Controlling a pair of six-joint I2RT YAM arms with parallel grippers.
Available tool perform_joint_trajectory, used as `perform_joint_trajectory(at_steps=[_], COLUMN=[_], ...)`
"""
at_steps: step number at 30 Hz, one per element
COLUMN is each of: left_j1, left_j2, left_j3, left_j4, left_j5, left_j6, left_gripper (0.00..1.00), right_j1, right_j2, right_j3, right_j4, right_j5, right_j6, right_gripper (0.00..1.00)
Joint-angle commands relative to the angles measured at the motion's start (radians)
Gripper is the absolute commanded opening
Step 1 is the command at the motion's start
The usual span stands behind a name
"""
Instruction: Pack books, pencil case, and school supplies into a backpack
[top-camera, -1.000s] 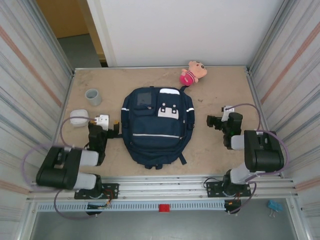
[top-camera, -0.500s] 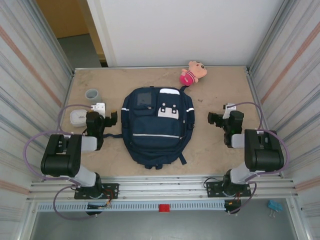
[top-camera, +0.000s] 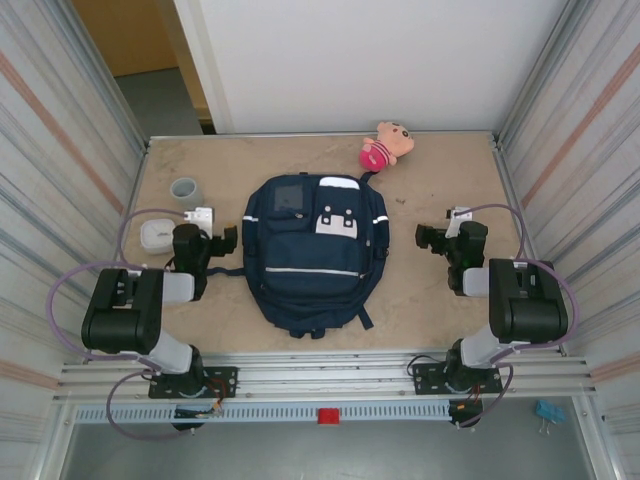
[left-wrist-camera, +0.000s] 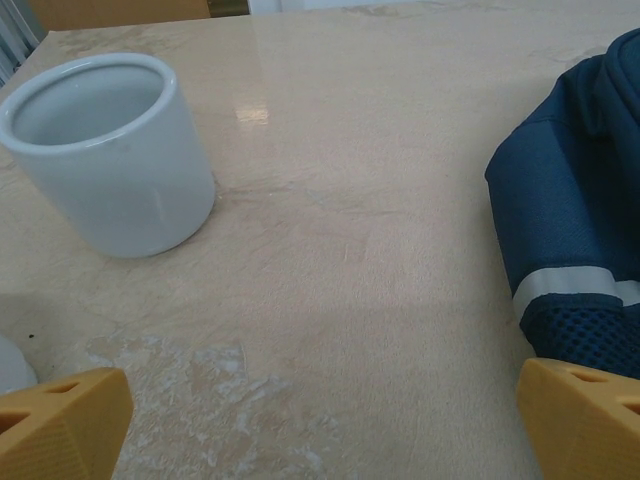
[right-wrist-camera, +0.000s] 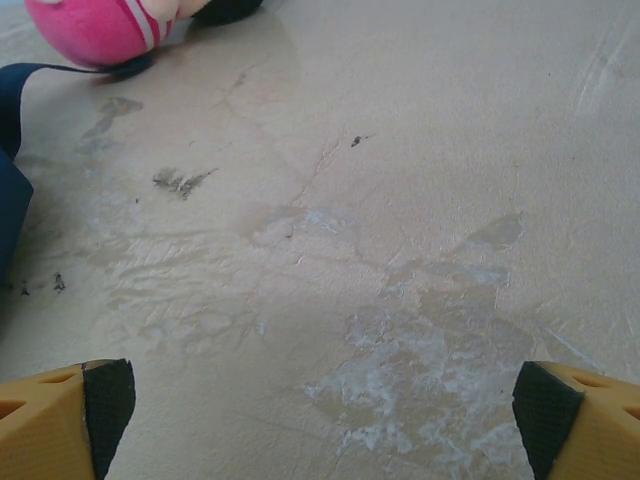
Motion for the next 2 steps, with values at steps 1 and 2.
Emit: perform_joint_trajectory(at_steps=[1,2], left_j1=[0.006,0.005], left_j2=[-0.007,-0.006], left_j3=[0.018,0.016], left_j4=[0.007,0.007], left_j5=[0.007,0.007], left_j6=[0.001,0.002], left_gripper=[0.99,0.99], right_j1=[0.005,0.003], right_j2=[-0.005,-0.005], right_j3=[0.020,0.021], right_j4=[0.020,0.020], right_j5=[0.020,0.018], right_j6=[0.007,0.009], right_gripper=[0.99,0.99])
